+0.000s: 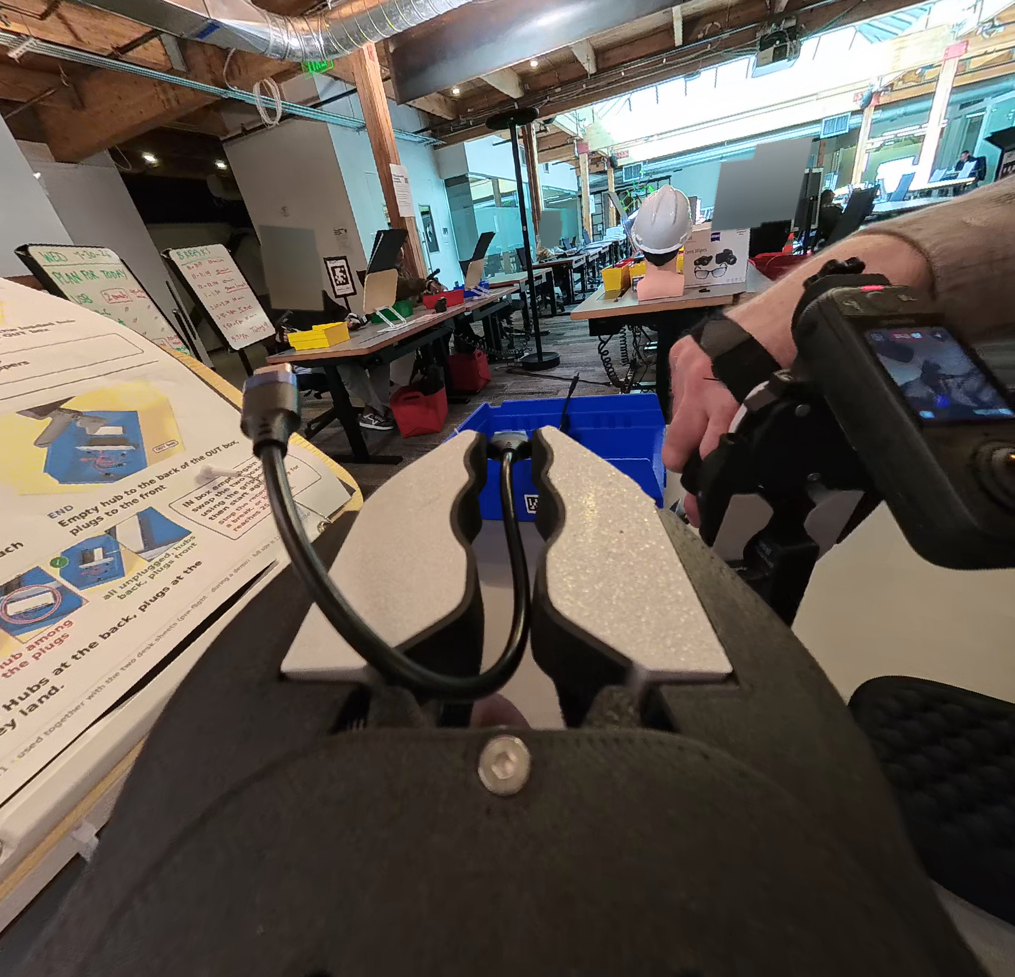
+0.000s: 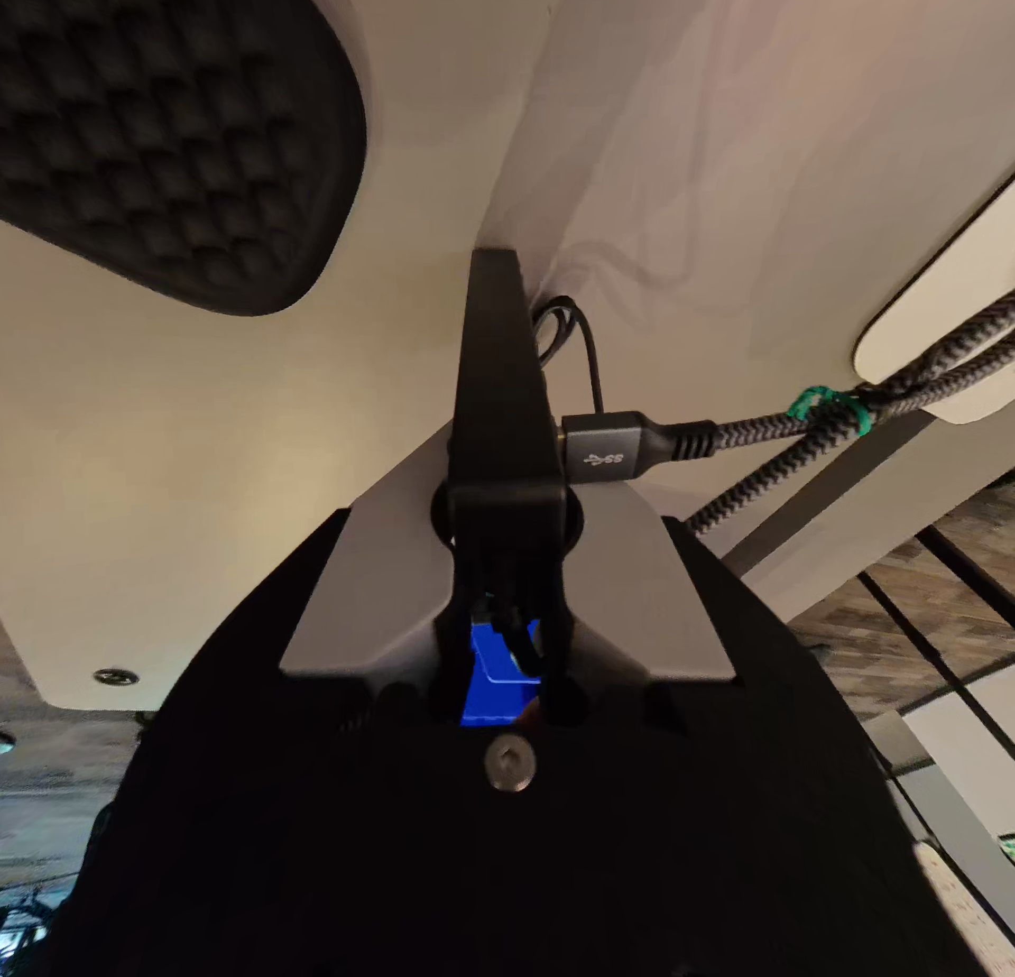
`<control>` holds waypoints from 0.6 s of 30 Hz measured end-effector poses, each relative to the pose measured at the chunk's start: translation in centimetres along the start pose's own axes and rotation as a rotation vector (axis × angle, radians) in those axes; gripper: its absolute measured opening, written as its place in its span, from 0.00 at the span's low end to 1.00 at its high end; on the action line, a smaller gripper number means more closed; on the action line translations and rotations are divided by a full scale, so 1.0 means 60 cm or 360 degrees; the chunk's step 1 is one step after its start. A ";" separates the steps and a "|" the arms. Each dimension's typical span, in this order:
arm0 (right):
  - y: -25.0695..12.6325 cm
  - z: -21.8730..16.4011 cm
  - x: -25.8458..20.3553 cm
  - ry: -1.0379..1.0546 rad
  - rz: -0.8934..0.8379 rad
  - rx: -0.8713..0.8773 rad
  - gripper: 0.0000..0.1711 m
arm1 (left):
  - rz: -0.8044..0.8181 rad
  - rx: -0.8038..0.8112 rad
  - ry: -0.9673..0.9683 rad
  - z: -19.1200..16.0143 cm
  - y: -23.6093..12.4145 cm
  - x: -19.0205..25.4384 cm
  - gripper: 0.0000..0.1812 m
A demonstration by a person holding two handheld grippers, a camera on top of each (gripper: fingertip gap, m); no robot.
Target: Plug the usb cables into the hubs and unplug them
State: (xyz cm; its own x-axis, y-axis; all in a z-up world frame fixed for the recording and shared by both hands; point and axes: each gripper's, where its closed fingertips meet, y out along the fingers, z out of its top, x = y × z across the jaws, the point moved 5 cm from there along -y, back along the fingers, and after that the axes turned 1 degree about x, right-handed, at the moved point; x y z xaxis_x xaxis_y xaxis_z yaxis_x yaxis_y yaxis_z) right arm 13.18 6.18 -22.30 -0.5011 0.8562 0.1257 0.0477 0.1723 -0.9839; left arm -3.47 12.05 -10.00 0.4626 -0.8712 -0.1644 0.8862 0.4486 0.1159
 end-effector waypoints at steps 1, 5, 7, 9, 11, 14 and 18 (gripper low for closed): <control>0.000 -0.003 0.000 0.0014 0.0011 0.0013 0.15 | -0.0001 0.0002 0.0001 0.000 -0.001 0.000 0.08; -0.032 -0.026 0.010 0.0125 -0.0014 0.0153 0.13 | -0.0007 0.0015 0.0003 0.006 -0.007 -0.004 0.08; -0.067 -0.033 0.013 0.0132 -0.0059 0.0239 0.13 | -0.0040 0.0005 0.0000 0.006 -0.009 -0.003 0.08; -0.107 -0.036 0.012 0.0099 -0.0109 0.0297 0.13 | -0.0116 -0.0025 -0.0010 0.003 -0.009 0.002 0.08; -0.145 -0.035 0.008 0.0048 -0.0150 0.0325 0.13 | -0.0247 -0.0070 -0.0034 -0.004 -0.008 0.014 0.08; -0.192 -0.032 -0.003 -0.0053 -0.0212 0.0297 0.14 | -0.0562 -0.0149 -0.0135 -0.016 -0.009 0.043 0.08; -0.238 -0.013 -0.031 -0.0199 -0.0245 0.0282 0.14 | -0.0792 -0.0142 -0.0210 -0.018 -0.003 0.080 0.08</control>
State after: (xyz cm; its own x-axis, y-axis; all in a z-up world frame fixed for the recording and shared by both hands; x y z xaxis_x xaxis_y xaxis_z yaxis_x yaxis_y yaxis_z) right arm 14.13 2.51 -8.39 -0.5939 0.7580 0.2696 -0.1840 0.1983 -0.9627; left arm -1.38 8.00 -11.89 -0.0177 -0.9984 -0.0529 0.9994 -0.0161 -0.0297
